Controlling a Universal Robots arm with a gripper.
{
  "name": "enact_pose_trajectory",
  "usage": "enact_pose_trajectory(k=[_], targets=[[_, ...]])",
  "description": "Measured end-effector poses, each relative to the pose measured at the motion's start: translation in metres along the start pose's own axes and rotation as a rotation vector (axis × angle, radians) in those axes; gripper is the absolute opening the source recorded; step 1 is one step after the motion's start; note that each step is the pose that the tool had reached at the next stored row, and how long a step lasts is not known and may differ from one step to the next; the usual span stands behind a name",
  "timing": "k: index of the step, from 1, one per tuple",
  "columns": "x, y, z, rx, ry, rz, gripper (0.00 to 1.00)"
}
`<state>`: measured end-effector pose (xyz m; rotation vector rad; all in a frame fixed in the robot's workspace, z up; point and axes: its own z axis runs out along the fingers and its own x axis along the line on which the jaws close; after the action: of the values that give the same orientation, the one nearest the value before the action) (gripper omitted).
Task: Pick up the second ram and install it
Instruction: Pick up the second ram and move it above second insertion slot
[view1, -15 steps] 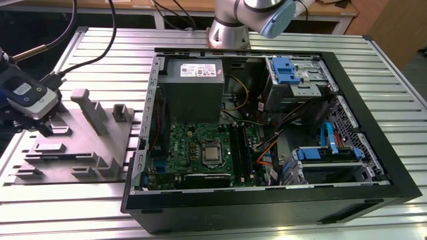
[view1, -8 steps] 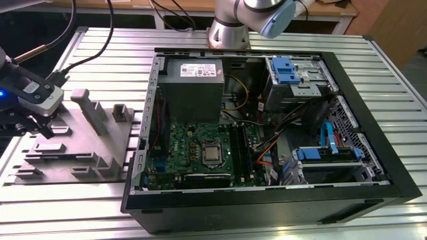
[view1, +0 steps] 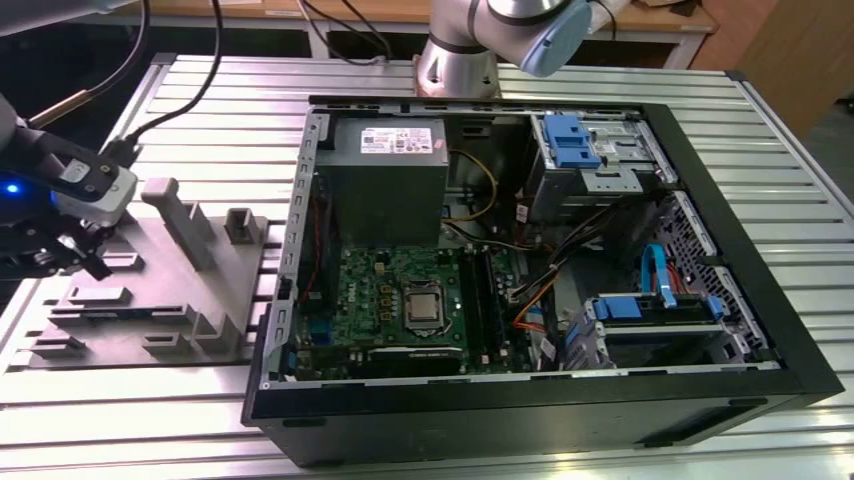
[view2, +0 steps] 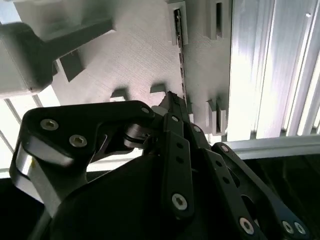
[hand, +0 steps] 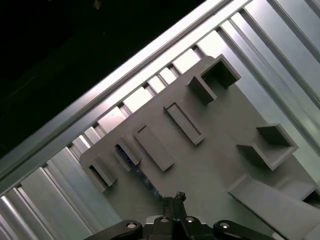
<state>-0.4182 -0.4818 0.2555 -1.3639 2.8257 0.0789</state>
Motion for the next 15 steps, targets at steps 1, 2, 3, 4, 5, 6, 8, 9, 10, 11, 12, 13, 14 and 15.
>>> enact_pose_trajectory(k=[1,2,3,4,5,6,8,9,10,11,12,13,14,15], targets=[[0.0,0.0,0.0007,-0.0004,0.0009,-0.018,0.1],[0.0,-0.0001,0.0014,-0.0009,0.0016,-0.036,0.1],[0.0001,-0.0001,0.002,-0.0013,0.0023,-0.053,0.1],[0.0001,-0.0002,0.0027,-0.0018,0.0032,-0.073,0.1],[0.0001,-0.0002,0.0035,-0.0022,0.004,-0.091,0.1],[0.0001,-0.0002,0.0041,-0.0026,0.0048,-0.109,0.1],[0.0001,-0.0003,0.0053,-0.0036,0.0065,-0.145,0.1],[0.0002,-0.0003,0.0059,-0.004,0.0072,-0.163,0.1],[0.0002,-0.0003,0.0065,-0.0044,0.0081,-0.181,0.1],[0.0002,-0.0003,0.0073,-0.0049,0.0089,-0.2,0.1],[0.0002,-0.0004,0.008,-0.0053,0.0096,-0.218,0.1],[0.0002,-0.0004,0.0086,-0.0058,0.0104,-0.236,0.1],[0.0002,-0.0004,0.0091,-0.0062,0.0112,-0.254,0.1],[0.0003,-0.0004,0.0097,-0.0067,0.012,-0.272,0.1]])
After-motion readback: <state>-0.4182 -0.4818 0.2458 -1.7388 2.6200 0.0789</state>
